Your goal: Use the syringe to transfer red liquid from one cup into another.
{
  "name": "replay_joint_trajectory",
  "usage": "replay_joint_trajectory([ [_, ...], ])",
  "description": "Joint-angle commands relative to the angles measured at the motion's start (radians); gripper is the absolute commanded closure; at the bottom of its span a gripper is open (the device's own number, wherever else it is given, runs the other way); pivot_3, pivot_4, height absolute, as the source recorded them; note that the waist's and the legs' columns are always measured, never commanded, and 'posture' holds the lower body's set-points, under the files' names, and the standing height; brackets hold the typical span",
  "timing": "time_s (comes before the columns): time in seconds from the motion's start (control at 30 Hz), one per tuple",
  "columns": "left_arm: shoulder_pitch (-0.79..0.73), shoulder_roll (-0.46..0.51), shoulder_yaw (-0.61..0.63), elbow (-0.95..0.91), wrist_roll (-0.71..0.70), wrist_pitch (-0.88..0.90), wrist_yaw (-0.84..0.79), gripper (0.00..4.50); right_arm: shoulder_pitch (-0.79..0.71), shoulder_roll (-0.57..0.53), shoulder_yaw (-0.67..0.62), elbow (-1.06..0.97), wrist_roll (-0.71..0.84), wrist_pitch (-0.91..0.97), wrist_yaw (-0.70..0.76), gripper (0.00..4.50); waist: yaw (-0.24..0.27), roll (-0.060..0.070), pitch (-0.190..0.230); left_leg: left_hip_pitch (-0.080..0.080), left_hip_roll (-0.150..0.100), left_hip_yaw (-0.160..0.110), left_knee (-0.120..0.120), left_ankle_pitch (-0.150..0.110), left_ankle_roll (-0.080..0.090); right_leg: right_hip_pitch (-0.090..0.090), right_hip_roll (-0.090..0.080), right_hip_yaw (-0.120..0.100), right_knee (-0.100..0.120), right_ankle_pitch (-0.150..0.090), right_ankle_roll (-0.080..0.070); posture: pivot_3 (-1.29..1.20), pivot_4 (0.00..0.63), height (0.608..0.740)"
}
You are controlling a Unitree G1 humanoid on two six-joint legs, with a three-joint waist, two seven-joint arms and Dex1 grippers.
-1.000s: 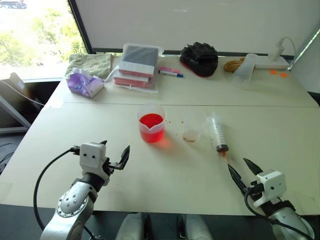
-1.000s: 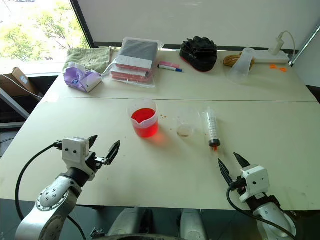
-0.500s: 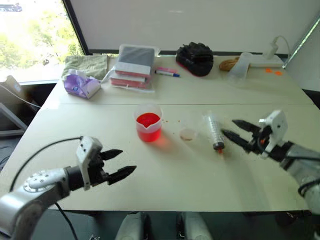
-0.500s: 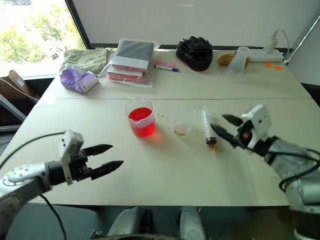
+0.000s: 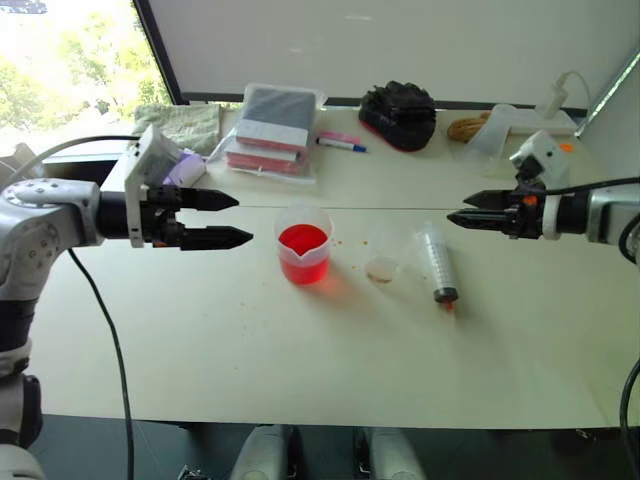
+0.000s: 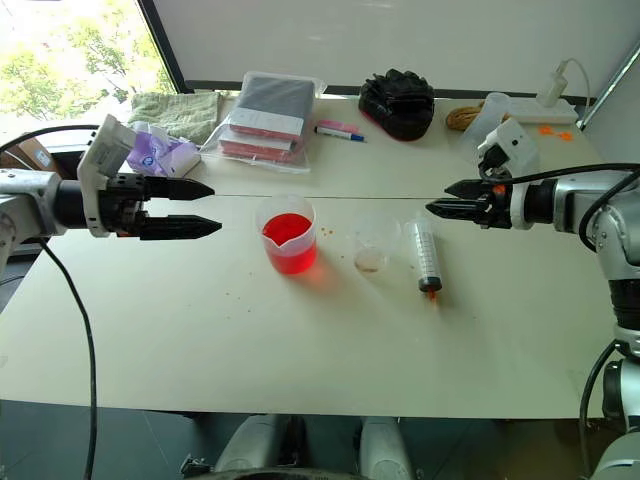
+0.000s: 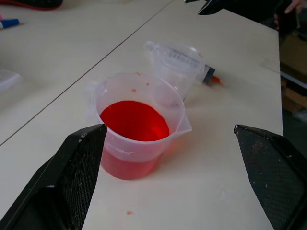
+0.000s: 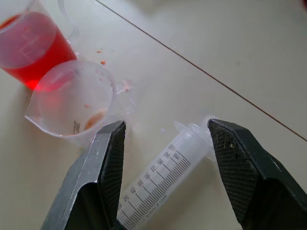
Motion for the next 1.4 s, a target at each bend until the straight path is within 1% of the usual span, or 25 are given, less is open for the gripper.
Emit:
replay_joint_trajectory([
  [0.03,-0.059,-0.035,-0.008,-0.003,0.021,-0.01,-0.014,0.03,-0.129,-0.019,0.103,0.034,-0.084,0.103,0.013,1.66,-0.004,0.0,0.0,-0.001,0.0,0.0,0.0,0.0,0.0,-0.001,0.0,0.0,0.001,0.0,0.0,0.0,0.15,0.74],
  [0.13,-0.055,-0.072,-0.017,-0.018,0.05,-0.046,-0.01,0.03,-0.229,-0.016,0.221,0.091,-0.143,0.169,0.061,1.66,-0.013,0.0,0.0,-0.003,0.0,0.0,0.0,0.001,-0.001,-0.005,0.0,0.0,0.002,0.0,0.0,0.0,0.15,0.74],
  [0.23,-0.03,-0.091,-0.025,-0.044,0.083,-0.083,-0.016,0.03,-0.3,0.01,0.278,0.159,-0.172,0.227,0.087,1.66,-0.017,0.0,0.0,-0.01,0.0,0.0,0.001,0.003,-0.005,-0.012,0.0,0.0,0.003,0.001,0.001,0.0,0.15,0.74],
  [0.37,0.013,-0.102,-0.018,-0.111,0.095,-0.13,-0.041,0.03,-0.374,0.037,0.375,0.196,-0.191,0.331,0.119,1.66,-0.018,0.0,0.0,-0.011,0.001,0.0,0.001,0.003,-0.005,-0.013,0.001,0.0,0.004,0.001,0.002,0.0,0.15,0.74],
  [0.53,0.023,-0.086,-0.02,-0.157,0.116,-0.165,-0.069,0.03,-0.44,0.098,0.416,0.254,-0.187,0.439,0.102,1.66,-0.016,0.0,0.0,-0.011,0.001,-0.001,0.001,0.003,-0.005,-0.013,0.001,0.0,0.004,0.001,0.002,0.0,0.15,0.74],
  [0.67,0.028,-0.073,-0.023,-0.174,0.142,-0.2,-0.09,0.03,-0.471,0.164,0.429,0.313,-0.197,0.506,0.047,1.66,-0.016,0.0,0.0,-0.011,0.001,-0.001,0.001,0.003,-0.005,-0.013,0.001,0.0,0.004,0.001,0.002,0.0,0.15,0.74],
  [0.83,0.019,-0.066,-0.026,-0.168,0.182,-0.232,-0.097,0.03,-0.447,0.2,0.443,0.311,-0.185,0.545,-0.005,1.66,-0.015,0.0,0.0,-0.011,0.001,-0.001,0.001,0.004,-0.007,-0.013,0.001,0.0,0.004,0.001,0.002,0.0,0.15,0.74],
  [1.17,0.037,-0.078,-0.014,-0.193,0.194,-0.224,-0.061,0.03,-0.419,0.346,0.373,0.4,-0.179,0.551,-0.196,1.66,-0.018,0.0,0.0,-0.011,0.001,-0.001,0.001,0.004,-0.007,-0.014,0.001,0.0,0.006,0.002,0.003,0.0,0.15,0.74],
  [1.27,0.046,-0.081,-0.007,-0.209,0.189,-0.214,-0.043,0.03,-0.403,0.388,0.342,0.425,-0.193,0.551,-0.256,1.66,-0.016,0.0,0.0,-0.011,0.001,-0.001,0.001,0.005,-0.007,-0.014,0.001,0.0,0.006,0.002,0.003,0.0,0.15,0.74],
  [1.4,0.059,-0.075,0.002,-0.236,0.188,-0.204,-0.018,0.03,-0.369,0.463,0.277,0.447,-0.256,0.548,-0.383,1.66,-0.018,0.0,0.0,-0.011,0.001,-0.001,0.001,0.006,-0.009,-0.014,0.002,0.0,0.006,0.002,0.003,0.0,0.15,0.74],
])
